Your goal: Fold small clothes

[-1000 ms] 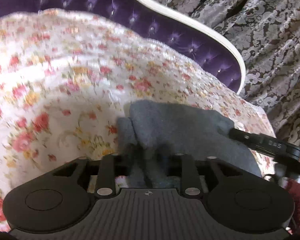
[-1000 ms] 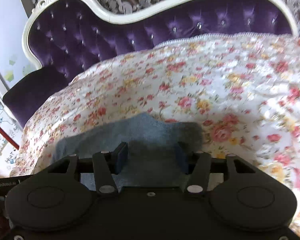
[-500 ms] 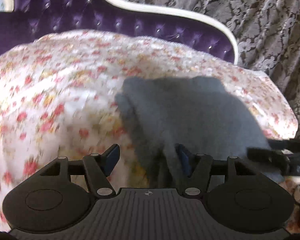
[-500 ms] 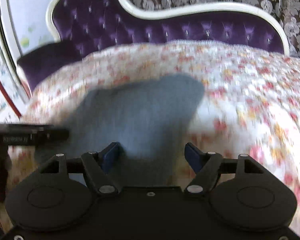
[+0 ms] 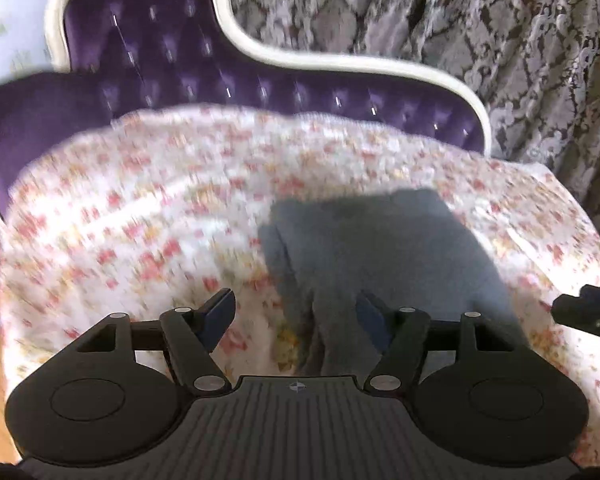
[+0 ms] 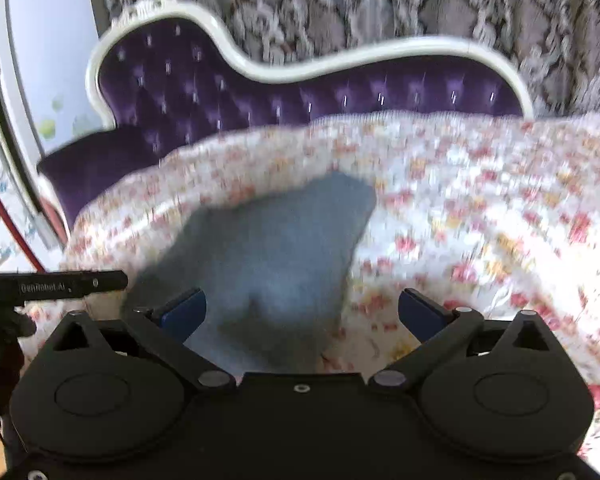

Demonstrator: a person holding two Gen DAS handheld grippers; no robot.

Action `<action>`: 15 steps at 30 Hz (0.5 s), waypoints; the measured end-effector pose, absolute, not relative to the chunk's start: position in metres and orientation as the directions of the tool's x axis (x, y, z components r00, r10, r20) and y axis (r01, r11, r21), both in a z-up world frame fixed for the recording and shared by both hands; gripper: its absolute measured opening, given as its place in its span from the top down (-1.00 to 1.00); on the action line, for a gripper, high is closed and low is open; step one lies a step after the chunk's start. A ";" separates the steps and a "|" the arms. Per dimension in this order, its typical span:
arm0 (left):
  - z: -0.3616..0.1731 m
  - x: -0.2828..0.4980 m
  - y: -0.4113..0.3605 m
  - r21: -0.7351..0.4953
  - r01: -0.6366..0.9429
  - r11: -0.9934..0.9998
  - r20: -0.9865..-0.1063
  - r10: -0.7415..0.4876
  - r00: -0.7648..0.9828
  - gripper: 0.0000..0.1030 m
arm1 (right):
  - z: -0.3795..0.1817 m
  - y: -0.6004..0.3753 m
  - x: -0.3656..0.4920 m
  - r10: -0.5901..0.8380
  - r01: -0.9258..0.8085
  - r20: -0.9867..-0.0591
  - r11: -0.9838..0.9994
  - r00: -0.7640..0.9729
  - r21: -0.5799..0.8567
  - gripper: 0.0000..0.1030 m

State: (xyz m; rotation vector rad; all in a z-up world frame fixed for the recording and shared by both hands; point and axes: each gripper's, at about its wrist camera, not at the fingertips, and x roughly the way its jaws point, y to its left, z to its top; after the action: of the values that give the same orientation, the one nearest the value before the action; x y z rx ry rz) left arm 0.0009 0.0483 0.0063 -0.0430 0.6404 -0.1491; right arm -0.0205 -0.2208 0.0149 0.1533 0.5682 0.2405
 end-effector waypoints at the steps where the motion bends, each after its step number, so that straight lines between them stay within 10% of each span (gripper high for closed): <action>1: 0.013 -0.003 0.043 -0.064 0.115 0.991 -0.577 -0.131 0.806 -0.31 | 0.019 -0.219 -0.023 0.261 -0.179 -0.500 0.962 0.825 0.207 -0.99; 15: 0.022 -0.019 0.026 -0.056 0.093 0.994 -0.628 -0.107 0.770 -0.68 | 0.033 -0.217 -0.034 0.169 -0.033 -0.538 0.967 0.826 0.252 -0.99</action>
State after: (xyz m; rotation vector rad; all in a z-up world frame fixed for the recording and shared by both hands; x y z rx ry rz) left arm -0.0194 0.0262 0.0217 -0.0220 0.6827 -0.1087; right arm -0.0337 -0.2173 0.0330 0.2371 0.5910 0.1084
